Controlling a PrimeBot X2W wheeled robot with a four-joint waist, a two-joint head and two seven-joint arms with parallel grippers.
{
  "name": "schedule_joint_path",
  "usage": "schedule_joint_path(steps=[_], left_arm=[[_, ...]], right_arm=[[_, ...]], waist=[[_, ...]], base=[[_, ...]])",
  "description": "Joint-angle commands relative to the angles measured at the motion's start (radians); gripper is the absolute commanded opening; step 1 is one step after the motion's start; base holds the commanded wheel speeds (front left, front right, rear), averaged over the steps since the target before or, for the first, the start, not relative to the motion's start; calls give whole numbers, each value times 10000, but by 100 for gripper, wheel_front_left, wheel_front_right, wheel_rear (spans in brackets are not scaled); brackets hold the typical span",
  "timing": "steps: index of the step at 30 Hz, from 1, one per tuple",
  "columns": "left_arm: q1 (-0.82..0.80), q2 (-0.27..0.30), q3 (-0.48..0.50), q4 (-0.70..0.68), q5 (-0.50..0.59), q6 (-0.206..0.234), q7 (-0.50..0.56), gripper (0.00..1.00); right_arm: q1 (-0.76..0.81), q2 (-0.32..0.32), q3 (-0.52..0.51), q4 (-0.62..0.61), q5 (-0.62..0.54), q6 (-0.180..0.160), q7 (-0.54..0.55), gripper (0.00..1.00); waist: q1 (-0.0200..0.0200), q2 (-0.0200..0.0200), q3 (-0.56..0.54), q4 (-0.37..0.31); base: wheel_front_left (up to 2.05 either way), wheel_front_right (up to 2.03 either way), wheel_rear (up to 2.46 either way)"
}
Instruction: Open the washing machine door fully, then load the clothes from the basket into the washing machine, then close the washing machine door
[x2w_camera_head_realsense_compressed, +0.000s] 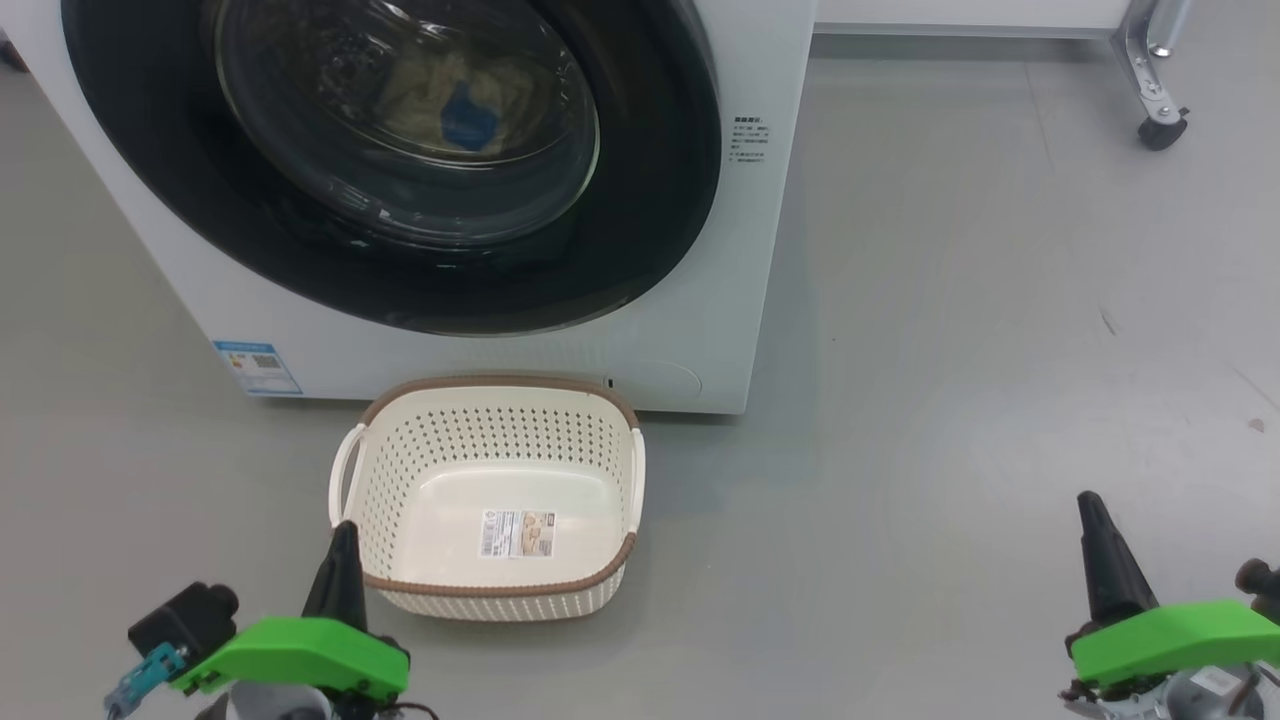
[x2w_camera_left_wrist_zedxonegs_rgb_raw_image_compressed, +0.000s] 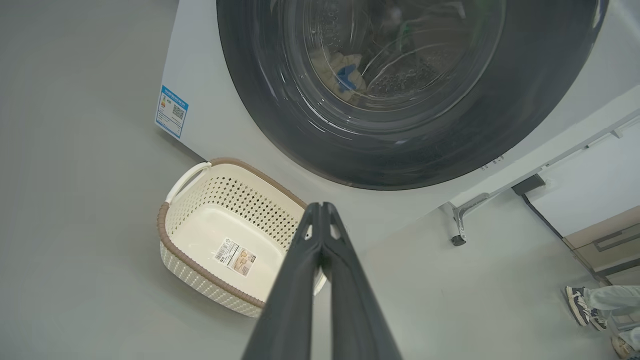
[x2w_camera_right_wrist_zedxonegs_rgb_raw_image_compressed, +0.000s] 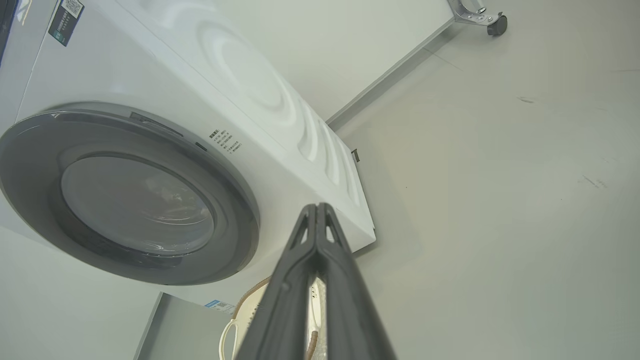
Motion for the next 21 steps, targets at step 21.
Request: schedule_joint_path(steps=[21], left_arm=[[-243, 39, 865, -443, -2496, -134, 661, 0]], right_arm=[[-934, -317, 99, 134, 2534, -20, 382, 0]], waist=[[0, 0, -85, -46]], base=[[0, 0, 0]])
